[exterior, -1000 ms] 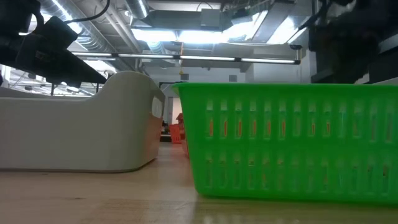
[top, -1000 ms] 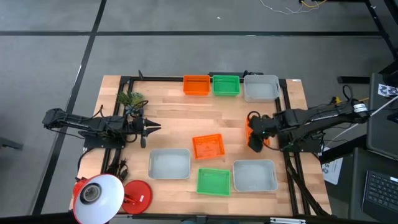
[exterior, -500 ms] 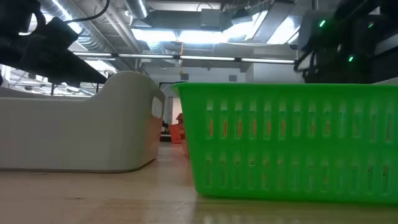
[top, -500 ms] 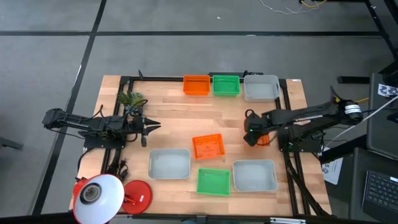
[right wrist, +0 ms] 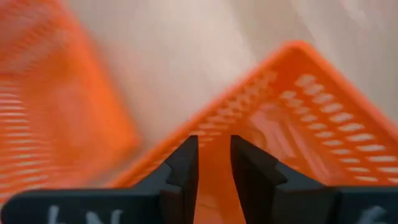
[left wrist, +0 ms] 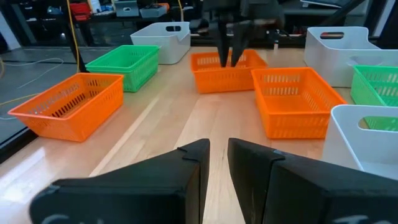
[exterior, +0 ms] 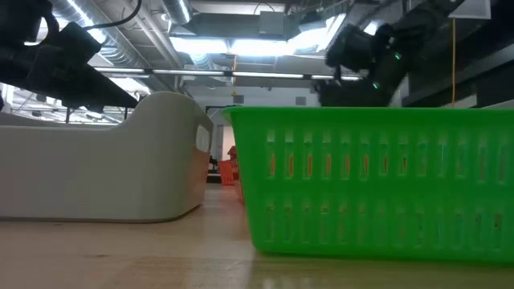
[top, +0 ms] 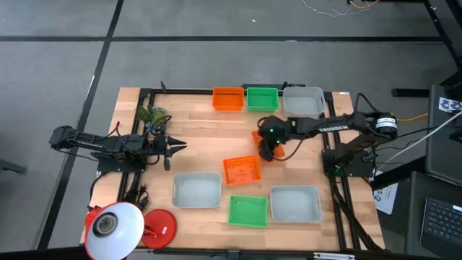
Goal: Stack baskets by color
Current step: Stack the bottom right orange bin on the top orange bin
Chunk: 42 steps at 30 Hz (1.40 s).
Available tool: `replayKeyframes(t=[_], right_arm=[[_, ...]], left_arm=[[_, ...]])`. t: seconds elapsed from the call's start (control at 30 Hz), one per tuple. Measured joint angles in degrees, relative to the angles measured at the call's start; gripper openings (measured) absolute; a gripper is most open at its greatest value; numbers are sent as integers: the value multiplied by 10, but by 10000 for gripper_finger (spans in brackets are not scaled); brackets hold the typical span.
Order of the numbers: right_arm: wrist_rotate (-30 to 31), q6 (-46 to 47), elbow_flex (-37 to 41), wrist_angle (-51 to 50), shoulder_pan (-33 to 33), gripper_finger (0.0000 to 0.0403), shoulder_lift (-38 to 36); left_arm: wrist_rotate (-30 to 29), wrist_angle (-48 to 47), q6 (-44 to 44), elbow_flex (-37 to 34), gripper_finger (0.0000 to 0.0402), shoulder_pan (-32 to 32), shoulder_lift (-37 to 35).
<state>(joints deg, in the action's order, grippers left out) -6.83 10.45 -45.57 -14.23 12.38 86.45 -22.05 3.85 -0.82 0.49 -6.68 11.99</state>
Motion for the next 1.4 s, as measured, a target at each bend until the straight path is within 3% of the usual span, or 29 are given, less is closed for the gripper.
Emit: replayKeyframes(t=[0.33, 0.77, 1.0, 1.17, 1.4], right_arm=[[-8, -20, -88, -149, -21, 91, 1], [1, 11, -49, -221, -63, 91, 0], [142, 10, -47, -318, -60, 91, 0], [246, -1, -47, -326, -50, 91, 0], [330, -48, -47, -326, -34, 91, 0]], left_arm=[[0, -1, 0, 0, 51, 0, 0], [0, -2, 0, 0, 51, 0, 0], [0, -2, 0, 0, 51, 0, 0], [0, -2, 0, 0, 51, 0, 0], [0, -2, 0, 0, 51, 0, 0]])
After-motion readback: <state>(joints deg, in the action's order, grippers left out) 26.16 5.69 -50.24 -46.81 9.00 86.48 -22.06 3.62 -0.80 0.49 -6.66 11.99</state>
